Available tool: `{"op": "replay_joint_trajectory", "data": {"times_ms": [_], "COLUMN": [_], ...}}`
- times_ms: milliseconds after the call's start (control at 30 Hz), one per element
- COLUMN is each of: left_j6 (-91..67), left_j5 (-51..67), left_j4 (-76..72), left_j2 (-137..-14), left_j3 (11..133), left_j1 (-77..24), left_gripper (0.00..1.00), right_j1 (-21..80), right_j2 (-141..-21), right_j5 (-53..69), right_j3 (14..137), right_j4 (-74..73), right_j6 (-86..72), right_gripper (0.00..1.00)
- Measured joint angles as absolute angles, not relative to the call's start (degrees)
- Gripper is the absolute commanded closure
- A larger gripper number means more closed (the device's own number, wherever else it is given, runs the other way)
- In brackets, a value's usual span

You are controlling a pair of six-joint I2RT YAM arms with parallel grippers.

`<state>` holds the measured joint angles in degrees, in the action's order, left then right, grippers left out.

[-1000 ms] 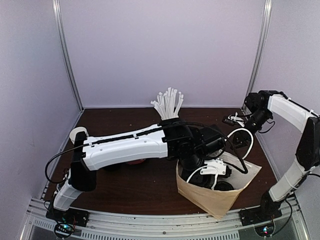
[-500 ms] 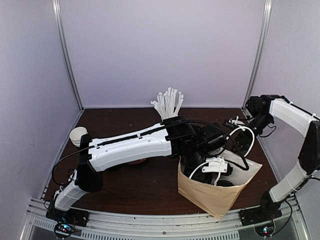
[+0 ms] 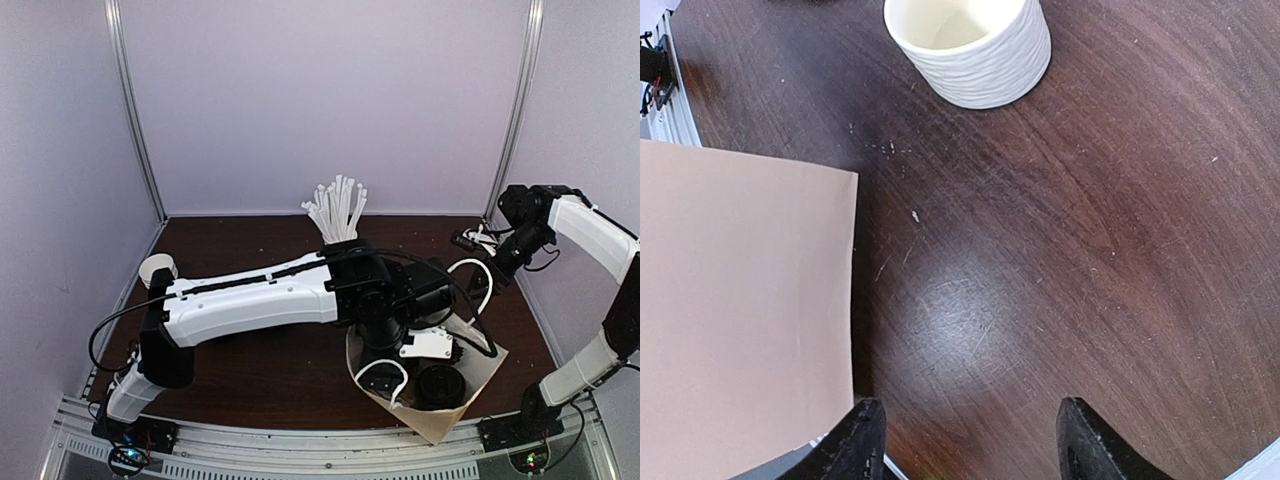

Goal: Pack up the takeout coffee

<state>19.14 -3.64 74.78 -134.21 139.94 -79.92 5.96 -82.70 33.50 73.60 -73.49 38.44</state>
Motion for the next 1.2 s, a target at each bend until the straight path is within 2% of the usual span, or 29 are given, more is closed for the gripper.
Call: {"op": "replay_joint_trajectory", "data": {"times_ms": [600,800,1033,1200], "left_j6": [17.9,18.1,18.7,19.8], "left_j5": [-1.6,-1.6,-7.2,-7.7], "left_j4": [77.4,73.4,65.7,60.8], "left_j2": [-128.8,-123.2,-118.5,-114.2], "left_j3": [138.2,132.4,126.8,122.1], "left_j1": [-80.1,-80.1,-80.1,-80.1], "left_gripper": [0.02,0.02,0.04,0.05], "right_j1": [6.0,6.0,6.0,6.1], "right_j2": [-82.1,-82.1,-82.0,-79.4], "right_j5": [34.5,35.1,36.7,41.7], "right_j3": [73.9,73.9,74.1,77.5], "right_j4": [-74.0,-74.0,-74.0,-75.6], "right_j6": [37.0,36.2,35.1,34.5], "right_gripper": [0.37,0.37,0.41,0.40]}}
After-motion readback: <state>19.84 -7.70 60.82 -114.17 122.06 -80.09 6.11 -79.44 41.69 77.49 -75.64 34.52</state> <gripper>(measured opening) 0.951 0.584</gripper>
